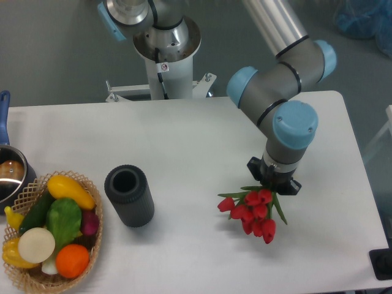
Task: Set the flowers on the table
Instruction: 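Lower the held red tulips toward the table with the gripper, then open the gripper to release the tulips and lift away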
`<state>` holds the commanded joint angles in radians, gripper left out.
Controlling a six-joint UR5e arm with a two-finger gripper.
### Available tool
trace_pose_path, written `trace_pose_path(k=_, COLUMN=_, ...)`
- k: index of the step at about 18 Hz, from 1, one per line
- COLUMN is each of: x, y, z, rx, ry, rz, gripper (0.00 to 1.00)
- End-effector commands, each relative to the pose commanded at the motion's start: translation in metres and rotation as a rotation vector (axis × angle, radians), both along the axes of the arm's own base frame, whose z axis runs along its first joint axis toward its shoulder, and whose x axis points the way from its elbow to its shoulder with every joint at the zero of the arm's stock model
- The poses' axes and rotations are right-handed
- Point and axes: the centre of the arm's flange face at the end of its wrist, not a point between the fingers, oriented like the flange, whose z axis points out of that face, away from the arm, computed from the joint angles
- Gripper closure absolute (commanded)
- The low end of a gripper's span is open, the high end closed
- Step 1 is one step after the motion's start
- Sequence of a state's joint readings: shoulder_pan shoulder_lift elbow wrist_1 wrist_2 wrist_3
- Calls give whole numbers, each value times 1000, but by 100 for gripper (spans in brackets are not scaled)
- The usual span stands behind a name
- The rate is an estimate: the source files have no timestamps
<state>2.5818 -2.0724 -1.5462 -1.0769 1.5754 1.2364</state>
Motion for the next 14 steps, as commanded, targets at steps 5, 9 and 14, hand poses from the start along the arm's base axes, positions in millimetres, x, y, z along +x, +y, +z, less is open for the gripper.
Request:
trace_pose_path(k=5, x=0, y=2, z=-2, rx=1, ry=3, rz=-17, gripper=50)
trace_pose_path(k=9, x=-1, y=3, z=-5, rx=3, ry=3, rz=-18, gripper=24)
trace_pose_path(k=14, x=-5, y=4, z=-1, rx=23, ry=40, rz=-14, gripper=0)
